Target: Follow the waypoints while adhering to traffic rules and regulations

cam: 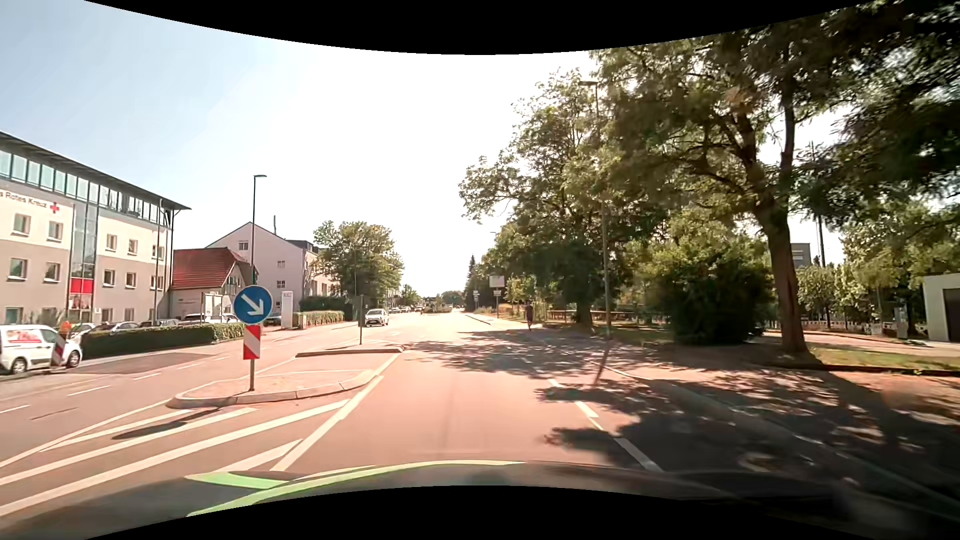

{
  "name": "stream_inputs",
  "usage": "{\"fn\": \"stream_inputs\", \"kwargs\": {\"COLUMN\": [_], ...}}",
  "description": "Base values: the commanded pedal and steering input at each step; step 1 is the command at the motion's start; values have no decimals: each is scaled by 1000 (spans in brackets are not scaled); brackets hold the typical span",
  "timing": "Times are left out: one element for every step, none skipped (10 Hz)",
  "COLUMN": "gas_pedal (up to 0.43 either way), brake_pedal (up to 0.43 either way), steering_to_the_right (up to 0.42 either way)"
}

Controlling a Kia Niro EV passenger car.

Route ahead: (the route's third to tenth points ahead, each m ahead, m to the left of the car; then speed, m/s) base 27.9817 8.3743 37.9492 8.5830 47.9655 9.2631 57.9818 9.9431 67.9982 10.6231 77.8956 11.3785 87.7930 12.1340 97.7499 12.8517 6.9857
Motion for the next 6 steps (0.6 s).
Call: {"fn": "stream_inputs", "kwargs": {"gas_pedal": [67, 67, 67, 67, 67, 67], "brake_pedal": [0, 0, 0, 0, 0, 0], "steering_to_the_right": [-16, -16, -16, -17, -17, -17]}}
